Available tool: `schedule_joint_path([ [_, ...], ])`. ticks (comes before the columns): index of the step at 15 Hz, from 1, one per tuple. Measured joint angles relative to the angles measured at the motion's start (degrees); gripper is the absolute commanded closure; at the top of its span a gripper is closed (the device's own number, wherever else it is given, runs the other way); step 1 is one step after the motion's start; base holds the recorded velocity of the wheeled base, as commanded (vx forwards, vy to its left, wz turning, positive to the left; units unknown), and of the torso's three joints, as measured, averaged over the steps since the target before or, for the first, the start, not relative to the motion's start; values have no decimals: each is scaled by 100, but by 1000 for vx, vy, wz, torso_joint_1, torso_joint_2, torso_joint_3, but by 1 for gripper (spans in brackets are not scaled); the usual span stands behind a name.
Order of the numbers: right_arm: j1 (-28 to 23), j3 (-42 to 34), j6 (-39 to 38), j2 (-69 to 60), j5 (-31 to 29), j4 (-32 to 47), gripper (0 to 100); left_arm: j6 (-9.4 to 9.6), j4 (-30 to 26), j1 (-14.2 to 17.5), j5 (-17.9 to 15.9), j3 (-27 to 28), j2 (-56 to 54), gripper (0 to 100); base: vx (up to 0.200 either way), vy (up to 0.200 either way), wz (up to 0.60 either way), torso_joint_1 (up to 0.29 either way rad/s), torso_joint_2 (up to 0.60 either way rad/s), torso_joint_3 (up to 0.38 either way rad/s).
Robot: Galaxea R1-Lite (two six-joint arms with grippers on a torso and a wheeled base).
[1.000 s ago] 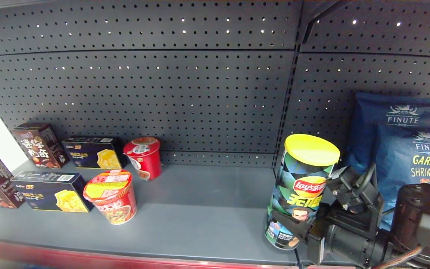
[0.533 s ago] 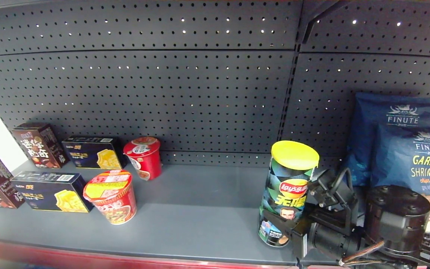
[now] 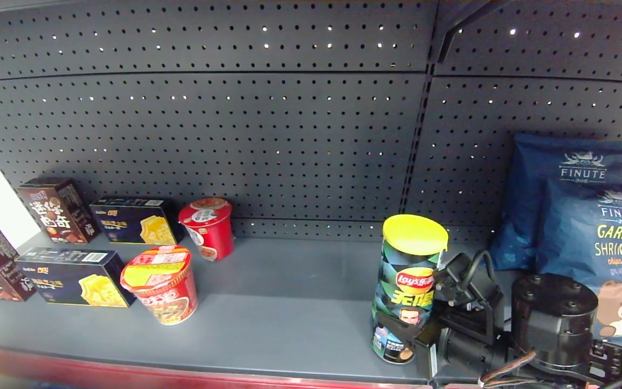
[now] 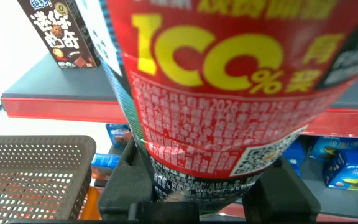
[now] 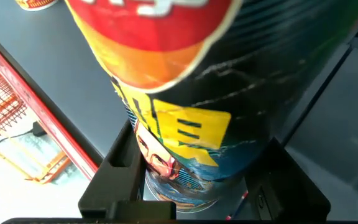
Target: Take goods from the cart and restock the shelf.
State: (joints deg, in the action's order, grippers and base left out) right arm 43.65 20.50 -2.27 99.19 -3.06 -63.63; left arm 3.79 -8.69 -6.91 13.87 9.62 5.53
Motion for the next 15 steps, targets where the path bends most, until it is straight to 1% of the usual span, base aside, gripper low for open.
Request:
schedule_joint_path([
  [5,4,-52,20,232,44,-310,100,0,0,-2,6,5,0,100,0,0,0,0,0,0],
  [6,2,-52,61,276,77,-383,0,0,0,-5,9,11,0,100,0,0,0,0,0,0],
  [15,39,-304,269,129,52,-411,0,-5,0,-5,6,5,0,100,0,0,0,0,0,0],
])
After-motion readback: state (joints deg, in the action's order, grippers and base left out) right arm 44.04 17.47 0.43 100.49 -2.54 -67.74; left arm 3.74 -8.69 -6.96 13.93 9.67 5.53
